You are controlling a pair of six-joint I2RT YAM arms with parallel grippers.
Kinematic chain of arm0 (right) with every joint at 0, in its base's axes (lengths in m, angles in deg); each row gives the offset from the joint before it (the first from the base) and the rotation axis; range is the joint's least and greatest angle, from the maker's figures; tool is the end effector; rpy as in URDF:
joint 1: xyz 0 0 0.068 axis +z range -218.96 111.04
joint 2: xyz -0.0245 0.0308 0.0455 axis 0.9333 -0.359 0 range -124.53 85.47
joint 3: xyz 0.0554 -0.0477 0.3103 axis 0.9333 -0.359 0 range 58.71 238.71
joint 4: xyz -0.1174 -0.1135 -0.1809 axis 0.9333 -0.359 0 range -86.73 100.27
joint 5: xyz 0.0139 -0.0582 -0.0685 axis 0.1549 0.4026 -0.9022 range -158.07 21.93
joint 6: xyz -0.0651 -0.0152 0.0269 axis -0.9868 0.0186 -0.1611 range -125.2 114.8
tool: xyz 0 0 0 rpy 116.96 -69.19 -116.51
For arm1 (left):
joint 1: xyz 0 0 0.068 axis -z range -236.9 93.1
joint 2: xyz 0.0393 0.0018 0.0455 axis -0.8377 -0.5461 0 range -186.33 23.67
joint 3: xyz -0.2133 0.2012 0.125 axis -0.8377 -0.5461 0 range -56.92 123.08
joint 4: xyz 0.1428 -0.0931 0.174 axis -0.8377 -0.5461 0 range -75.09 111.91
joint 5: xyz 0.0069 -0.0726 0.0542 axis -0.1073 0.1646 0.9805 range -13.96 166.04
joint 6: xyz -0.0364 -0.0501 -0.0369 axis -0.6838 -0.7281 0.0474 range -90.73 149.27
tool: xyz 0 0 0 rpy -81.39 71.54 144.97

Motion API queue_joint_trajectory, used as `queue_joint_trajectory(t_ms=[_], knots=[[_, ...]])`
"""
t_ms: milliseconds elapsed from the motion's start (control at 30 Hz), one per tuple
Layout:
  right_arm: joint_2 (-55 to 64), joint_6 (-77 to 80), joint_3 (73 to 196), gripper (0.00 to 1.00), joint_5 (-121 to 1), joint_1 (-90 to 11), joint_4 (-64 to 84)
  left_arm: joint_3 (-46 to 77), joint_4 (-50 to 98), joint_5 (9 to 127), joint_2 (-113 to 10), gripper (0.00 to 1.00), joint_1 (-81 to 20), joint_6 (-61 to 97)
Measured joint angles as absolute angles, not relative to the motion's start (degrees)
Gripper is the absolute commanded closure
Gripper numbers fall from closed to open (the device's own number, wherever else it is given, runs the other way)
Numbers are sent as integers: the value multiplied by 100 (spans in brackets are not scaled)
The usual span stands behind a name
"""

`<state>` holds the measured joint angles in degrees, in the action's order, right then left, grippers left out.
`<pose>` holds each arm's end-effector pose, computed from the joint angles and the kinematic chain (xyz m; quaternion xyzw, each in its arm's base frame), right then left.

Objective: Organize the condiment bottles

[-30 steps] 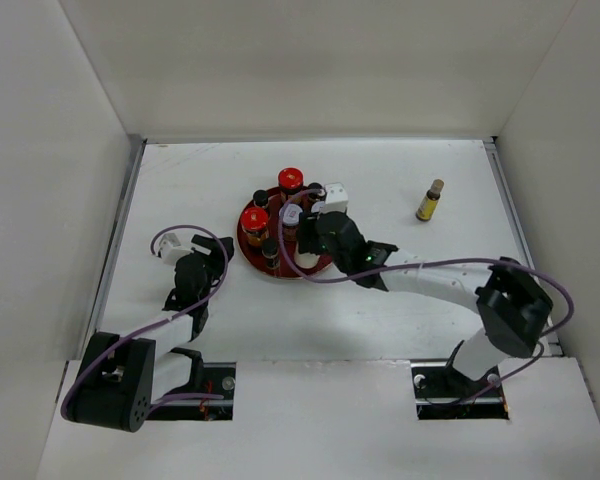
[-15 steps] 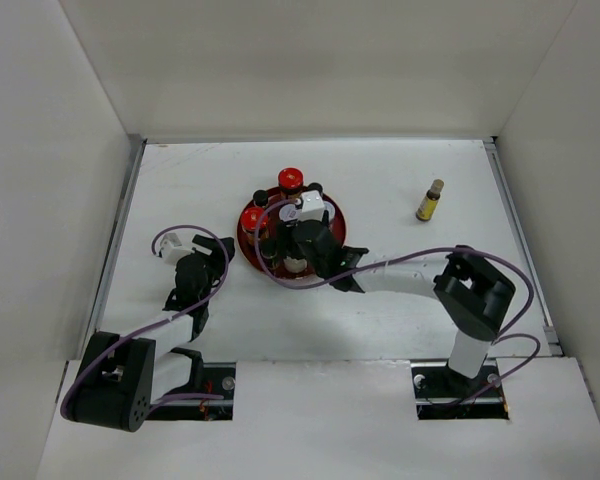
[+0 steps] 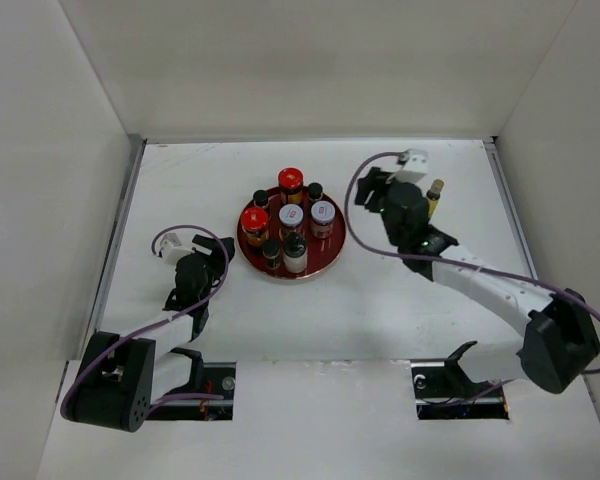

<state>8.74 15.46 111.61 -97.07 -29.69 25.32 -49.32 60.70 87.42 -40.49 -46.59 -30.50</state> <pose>0.2537 0.1701 0.3609 0.0420 0.7517 0.1502 0.6409 0.1841 -0.0215 0.1977 -0.3894 0.7057 -0.2711 0.5261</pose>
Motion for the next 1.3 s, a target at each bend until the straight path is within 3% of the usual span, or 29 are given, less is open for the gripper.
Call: queue_joint_trajectory(t_ms=[67,133,300,667,833,933,1033,1300], knots=[[1057,1531,11120,44,-9792,-3586,2517,-4932,6068,8746,-4049,33,-4646,-3050],[1086,1529,11120,42,-9888,-4169,2471,-4932,6068,8744,-4049,33,-4635,-3050],[660,1383,11301,24,-10163,-5177,2182,-4932,6068,8750,-4049,33,-4622,-3045],[-741,1273,12191,30,-10207,-5846,1476,-4932,6070,8761,-4051,33,-4598,-3028],[-1002,1308,12359,39,-10122,-5979,1258,-4932,6068,8759,-4062,33,-4598,-3026],[-1150,1356,12416,58,-10082,-6005,1170,-4932,6068,8761,-4062,33,-4598,-3026],[-1209,1409,12418,71,-10063,-6003,1105,-4932,6070,8759,-4062,33,-4600,-3026],[-497,1474,12046,71,-10100,-5463,812,-4932,6070,8761,-4075,33,-4598,-3019]])
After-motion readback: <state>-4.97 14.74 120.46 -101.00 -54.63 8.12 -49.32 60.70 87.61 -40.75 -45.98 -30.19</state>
